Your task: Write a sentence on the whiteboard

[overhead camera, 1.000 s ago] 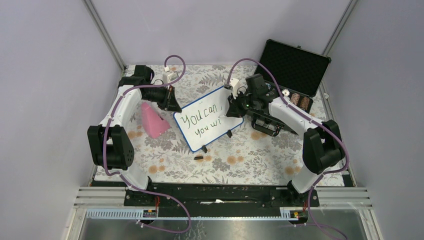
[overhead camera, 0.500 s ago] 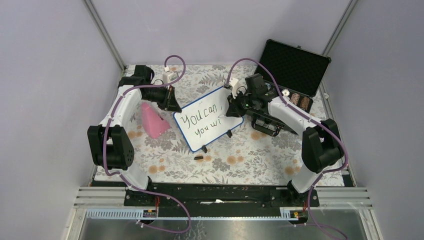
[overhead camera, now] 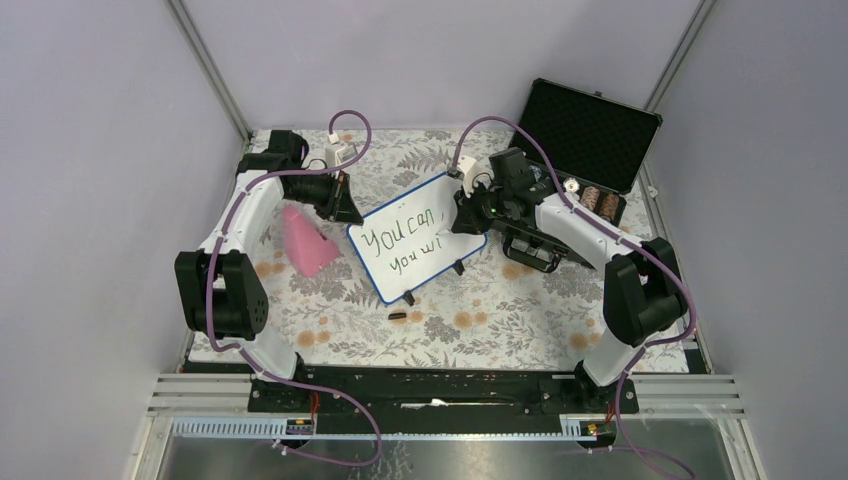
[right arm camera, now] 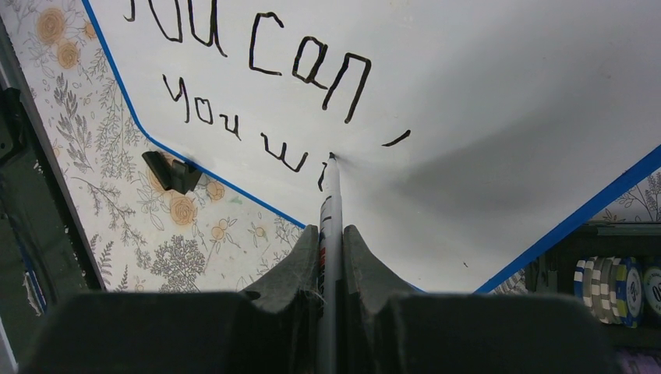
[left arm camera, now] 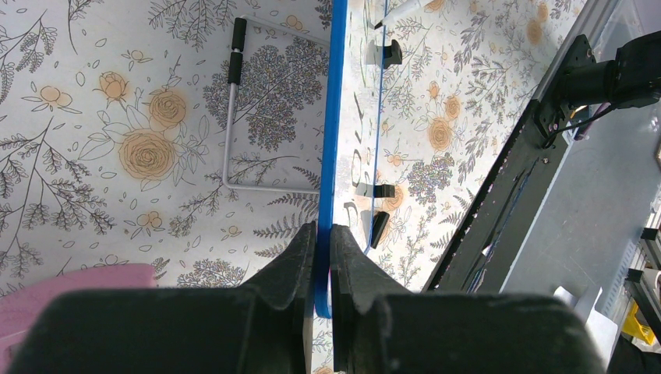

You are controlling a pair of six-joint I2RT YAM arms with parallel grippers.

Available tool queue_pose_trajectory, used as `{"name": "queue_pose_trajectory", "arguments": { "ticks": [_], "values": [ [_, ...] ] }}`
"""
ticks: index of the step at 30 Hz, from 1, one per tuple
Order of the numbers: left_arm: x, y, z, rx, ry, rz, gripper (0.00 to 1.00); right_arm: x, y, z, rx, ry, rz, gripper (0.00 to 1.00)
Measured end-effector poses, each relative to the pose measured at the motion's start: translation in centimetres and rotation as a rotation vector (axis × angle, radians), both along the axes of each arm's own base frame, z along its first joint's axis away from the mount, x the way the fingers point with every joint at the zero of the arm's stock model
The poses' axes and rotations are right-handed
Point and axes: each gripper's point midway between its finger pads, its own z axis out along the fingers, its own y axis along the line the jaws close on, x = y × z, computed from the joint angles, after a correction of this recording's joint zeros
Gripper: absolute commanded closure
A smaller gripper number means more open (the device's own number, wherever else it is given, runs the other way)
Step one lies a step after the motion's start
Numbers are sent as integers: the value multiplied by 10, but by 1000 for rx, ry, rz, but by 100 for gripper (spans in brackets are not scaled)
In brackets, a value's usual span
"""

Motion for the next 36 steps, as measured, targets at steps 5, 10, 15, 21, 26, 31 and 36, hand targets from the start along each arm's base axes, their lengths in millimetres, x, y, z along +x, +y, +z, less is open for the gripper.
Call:
{"name": "queue_pose_trajectory", "arguments": {
  "ticks": [5, 10, 15, 21, 26, 31, 36],
  "values": [
    [0, 0, 0, 0, 0, 0, 100, 0, 0, -1, -6, -5, -2, 100],
    [0, 0, 0, 0, 0, 0, 100, 0, 1, -1, -13, -9, -4, 100],
    [0, 0, 0, 1, -1, 1, 100, 1, 1, -1, -16, -12, -6, 100],
    [0, 0, 0, 2, 0, 1, 100, -1, 1, 1, -13, -15, 3, 100],
    [0, 0, 0, 3, 0, 1, 100, -5, 3, 7, 9, -12, 19, 100],
    [0, 0, 0, 3, -1, 1, 100, -12, 4, 16, 43, 0, 41, 100],
    [0, 0, 0, 4, 0, 1, 100, -10, -3, 23, 54, -5, 33, 100]
  ]
}}
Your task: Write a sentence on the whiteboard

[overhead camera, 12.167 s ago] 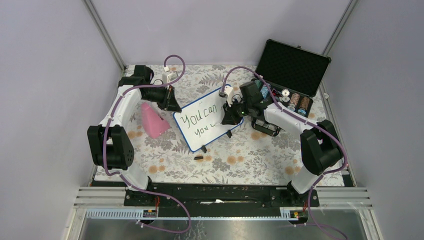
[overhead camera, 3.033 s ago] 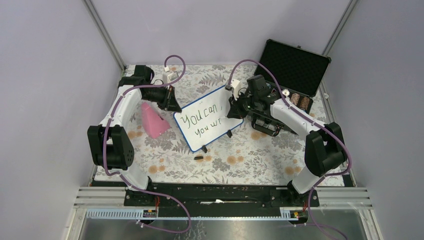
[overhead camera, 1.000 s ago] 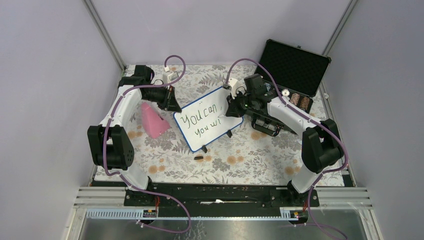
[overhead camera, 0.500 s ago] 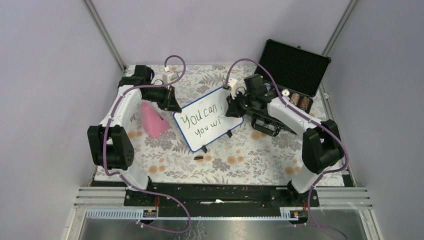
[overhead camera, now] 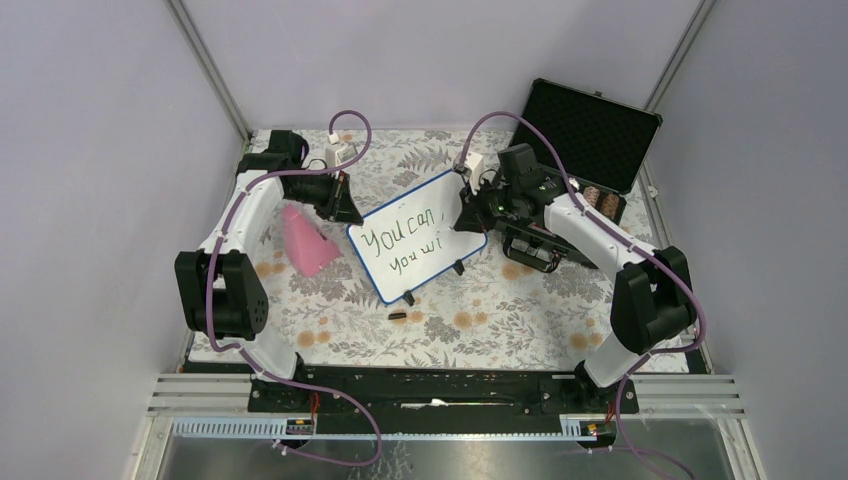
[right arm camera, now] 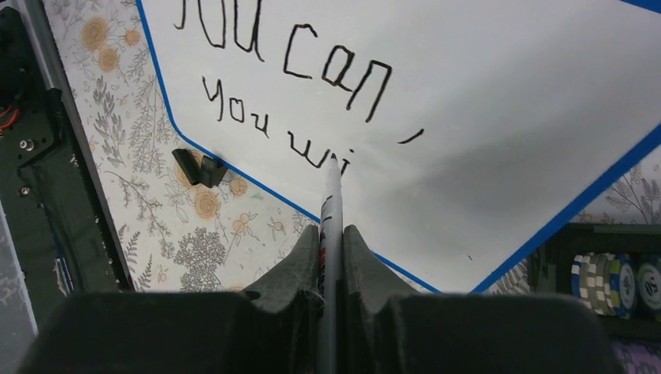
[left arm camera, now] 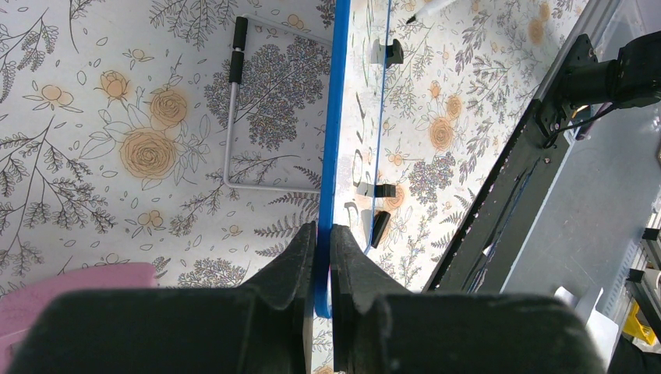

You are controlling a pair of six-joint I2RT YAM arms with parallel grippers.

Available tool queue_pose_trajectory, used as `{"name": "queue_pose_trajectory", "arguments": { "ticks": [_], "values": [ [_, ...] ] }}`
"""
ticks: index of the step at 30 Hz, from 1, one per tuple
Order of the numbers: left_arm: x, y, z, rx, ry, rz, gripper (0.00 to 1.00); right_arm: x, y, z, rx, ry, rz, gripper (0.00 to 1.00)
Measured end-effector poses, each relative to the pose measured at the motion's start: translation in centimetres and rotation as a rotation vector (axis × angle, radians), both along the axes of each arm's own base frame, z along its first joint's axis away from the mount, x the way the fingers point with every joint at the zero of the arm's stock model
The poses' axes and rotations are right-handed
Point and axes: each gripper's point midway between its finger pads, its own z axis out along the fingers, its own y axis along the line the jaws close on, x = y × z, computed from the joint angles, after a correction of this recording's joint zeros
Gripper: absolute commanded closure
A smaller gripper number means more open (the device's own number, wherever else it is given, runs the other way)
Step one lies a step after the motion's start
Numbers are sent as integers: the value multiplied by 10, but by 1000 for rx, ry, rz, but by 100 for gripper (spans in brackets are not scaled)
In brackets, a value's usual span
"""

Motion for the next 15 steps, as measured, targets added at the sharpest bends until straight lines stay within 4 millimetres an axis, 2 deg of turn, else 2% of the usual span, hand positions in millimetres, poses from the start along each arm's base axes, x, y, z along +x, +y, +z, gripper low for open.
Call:
{"name": "queue_pose_trajectory", "arguments": {
  "ticks": [7, 15],
  "values": [
    [0, 0, 0, 0, 0, 0, 100, 9, -12, -3, -27, -11, -41, 100],
    [0, 0, 0, 0, 0, 0, 100, 12, -14, -10, -44, -6, -51, 100]
  ]
}}
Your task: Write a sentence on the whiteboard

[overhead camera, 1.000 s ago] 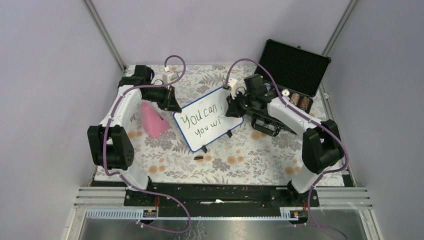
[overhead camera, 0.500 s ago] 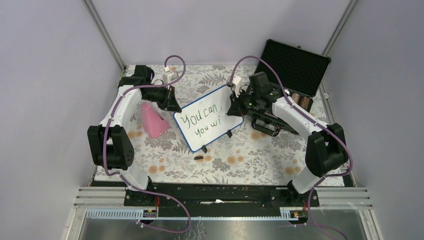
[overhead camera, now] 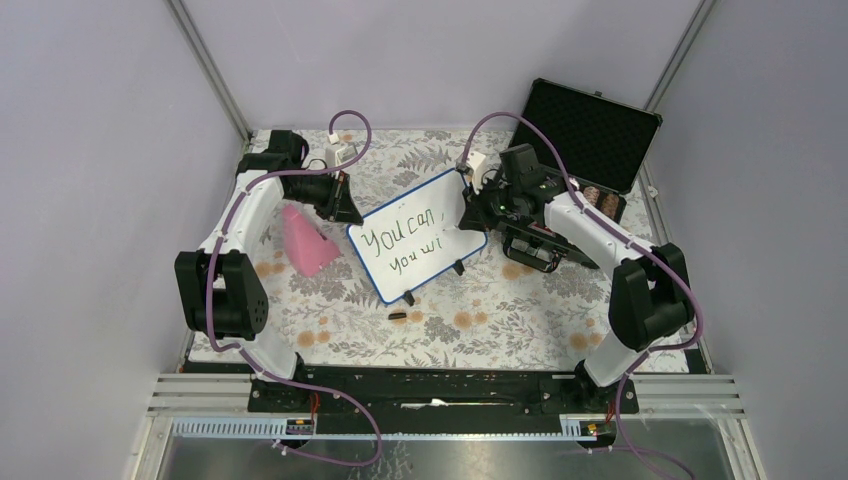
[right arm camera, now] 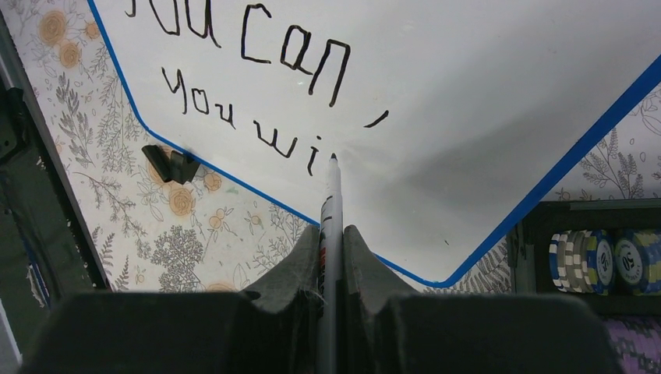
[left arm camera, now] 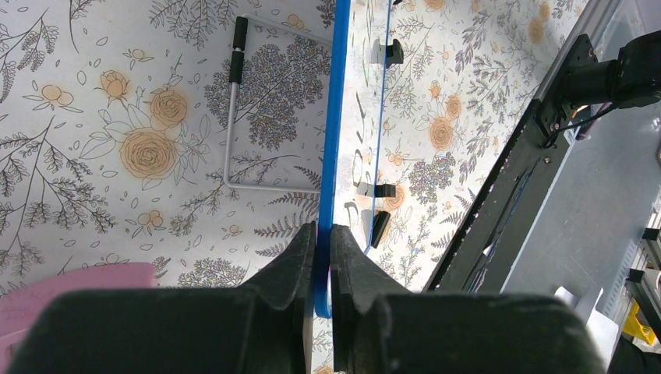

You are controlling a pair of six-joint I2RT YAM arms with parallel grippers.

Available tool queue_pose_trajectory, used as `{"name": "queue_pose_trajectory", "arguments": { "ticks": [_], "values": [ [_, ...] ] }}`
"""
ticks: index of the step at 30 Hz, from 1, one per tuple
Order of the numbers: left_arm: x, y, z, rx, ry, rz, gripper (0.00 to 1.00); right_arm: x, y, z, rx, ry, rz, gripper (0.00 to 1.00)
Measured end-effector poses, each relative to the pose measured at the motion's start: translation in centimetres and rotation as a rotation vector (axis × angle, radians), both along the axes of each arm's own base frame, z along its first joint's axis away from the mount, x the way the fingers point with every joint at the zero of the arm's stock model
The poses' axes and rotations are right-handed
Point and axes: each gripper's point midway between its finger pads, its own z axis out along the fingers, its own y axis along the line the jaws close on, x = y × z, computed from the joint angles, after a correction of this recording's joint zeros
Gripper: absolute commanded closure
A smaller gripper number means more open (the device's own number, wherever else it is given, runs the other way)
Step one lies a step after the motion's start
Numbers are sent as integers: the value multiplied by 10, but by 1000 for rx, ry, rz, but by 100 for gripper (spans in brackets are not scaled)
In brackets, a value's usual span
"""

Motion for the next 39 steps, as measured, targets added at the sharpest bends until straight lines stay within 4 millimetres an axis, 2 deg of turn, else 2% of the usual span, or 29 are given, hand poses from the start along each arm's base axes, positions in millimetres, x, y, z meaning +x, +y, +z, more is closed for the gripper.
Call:
{"name": "queue_pose_trajectory", "arguments": {
  "ticks": [18, 39],
  "values": [
    [0, 0, 0, 0, 0, 0, 100, 2, 1, -11, -10, 23, -3, 100],
    [0, 0, 0, 1, -1, 0, 100, 5, 2, -13, -7, 23, -5, 100]
  ]
}}
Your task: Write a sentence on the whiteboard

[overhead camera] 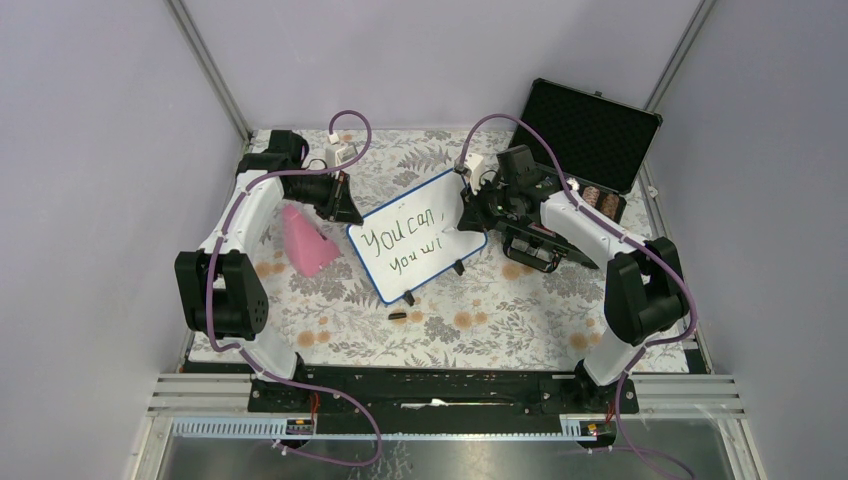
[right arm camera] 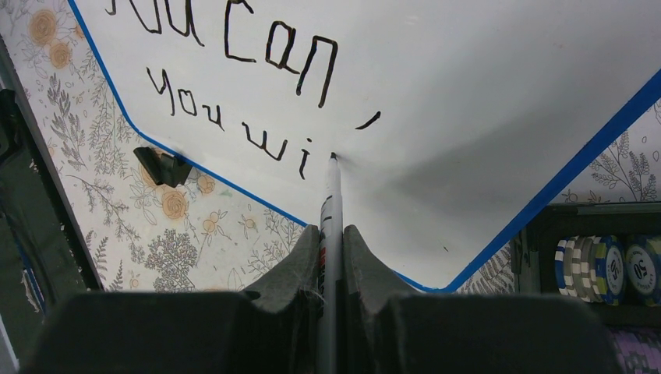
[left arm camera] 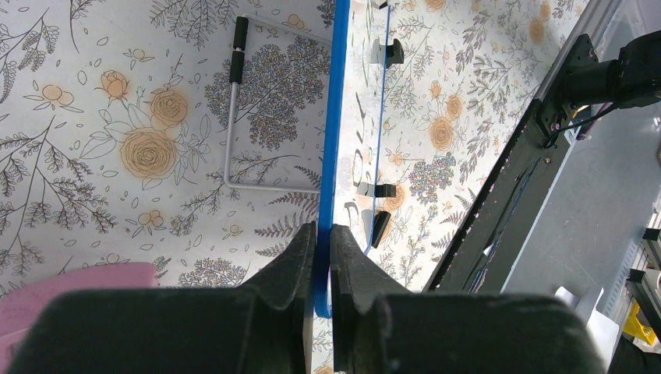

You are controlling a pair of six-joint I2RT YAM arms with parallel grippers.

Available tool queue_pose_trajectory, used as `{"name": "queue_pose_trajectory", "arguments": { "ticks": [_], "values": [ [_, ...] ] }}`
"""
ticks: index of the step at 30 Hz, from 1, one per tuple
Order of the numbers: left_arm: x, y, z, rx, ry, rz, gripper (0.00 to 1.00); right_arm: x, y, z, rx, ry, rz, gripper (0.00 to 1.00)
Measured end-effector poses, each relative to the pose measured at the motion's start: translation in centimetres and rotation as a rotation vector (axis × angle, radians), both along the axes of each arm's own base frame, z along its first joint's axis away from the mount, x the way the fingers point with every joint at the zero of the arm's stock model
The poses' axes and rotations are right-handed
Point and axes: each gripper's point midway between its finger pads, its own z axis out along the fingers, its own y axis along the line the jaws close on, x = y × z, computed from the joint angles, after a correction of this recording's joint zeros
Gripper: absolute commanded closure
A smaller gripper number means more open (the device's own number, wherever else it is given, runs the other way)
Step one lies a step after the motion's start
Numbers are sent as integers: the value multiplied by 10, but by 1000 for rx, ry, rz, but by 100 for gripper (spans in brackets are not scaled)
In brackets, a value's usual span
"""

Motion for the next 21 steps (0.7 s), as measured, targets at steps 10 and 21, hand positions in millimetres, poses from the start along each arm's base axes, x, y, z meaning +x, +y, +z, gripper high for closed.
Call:
{"name": "queue_pose_trajectory", "arguments": {
  "ticks": [10, 21],
  "values": [
    [0, 0, 0, 0, 0, 0, 100, -3, -1, -5, -5, 12, 1, 100],
    [0, 0, 0, 0, 0, -1, 100, -15, -6, -23, -25, 57, 3, 100]
  ]
}}
